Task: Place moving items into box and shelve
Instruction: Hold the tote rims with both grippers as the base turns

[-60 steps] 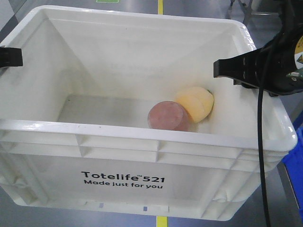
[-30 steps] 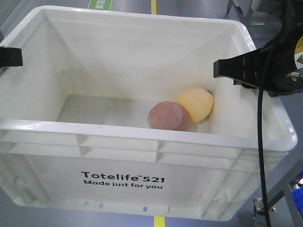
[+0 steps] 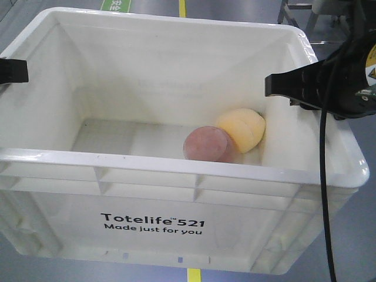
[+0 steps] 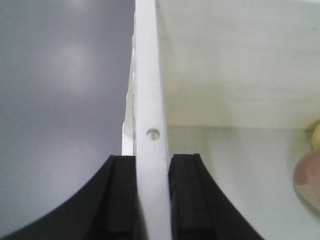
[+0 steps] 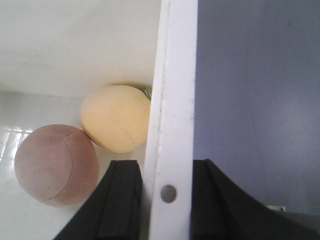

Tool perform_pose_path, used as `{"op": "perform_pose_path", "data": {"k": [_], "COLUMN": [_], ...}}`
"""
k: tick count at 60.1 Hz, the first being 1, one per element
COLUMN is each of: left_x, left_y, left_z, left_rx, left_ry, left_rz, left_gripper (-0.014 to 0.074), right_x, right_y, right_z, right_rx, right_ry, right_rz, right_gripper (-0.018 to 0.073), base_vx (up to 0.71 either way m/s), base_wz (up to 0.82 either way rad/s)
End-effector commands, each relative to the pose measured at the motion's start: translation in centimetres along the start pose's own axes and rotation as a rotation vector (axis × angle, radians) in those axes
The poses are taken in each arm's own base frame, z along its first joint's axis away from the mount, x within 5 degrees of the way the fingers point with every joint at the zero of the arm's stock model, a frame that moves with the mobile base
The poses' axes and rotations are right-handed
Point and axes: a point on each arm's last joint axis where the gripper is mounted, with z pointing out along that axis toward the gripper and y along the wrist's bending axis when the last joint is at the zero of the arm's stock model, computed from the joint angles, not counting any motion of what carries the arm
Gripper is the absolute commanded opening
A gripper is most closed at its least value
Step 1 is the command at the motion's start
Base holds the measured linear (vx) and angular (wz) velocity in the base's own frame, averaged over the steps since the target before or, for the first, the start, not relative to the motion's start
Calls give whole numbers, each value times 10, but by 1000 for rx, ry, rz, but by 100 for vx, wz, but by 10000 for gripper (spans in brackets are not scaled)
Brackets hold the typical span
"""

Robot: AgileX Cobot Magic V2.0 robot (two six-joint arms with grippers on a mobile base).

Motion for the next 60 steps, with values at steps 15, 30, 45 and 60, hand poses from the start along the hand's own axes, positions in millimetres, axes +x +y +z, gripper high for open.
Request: {"op": "perform_pose_path", "data": {"k": [15, 30, 45, 60], "left_x": [-21, -21, -21, -21], "left_y": [1, 1, 1, 1], "left_z": [-20, -20, -20, -20], "left_rx": [24, 24, 24, 24], "left_ry": [-199, -199, -199, -199], "left_rz": [31, 31, 31, 31], "left_gripper": [-13, -13, -13, -13], "right_x": [-16, -16, -16, -16], "right_y": [-11, -11, -11, -11], "right_z": [-18, -18, -18, -18], "right_rx": [34, 34, 34, 34], "right_ry": [-162, -162, -162, -162], "right_rz": [-27, -27, -27, -27], "right_gripper": [-11, -11, -11, -11], "base_vx": [43, 42, 40, 38], "base_wz": [-4, -3, -3, -5]}}
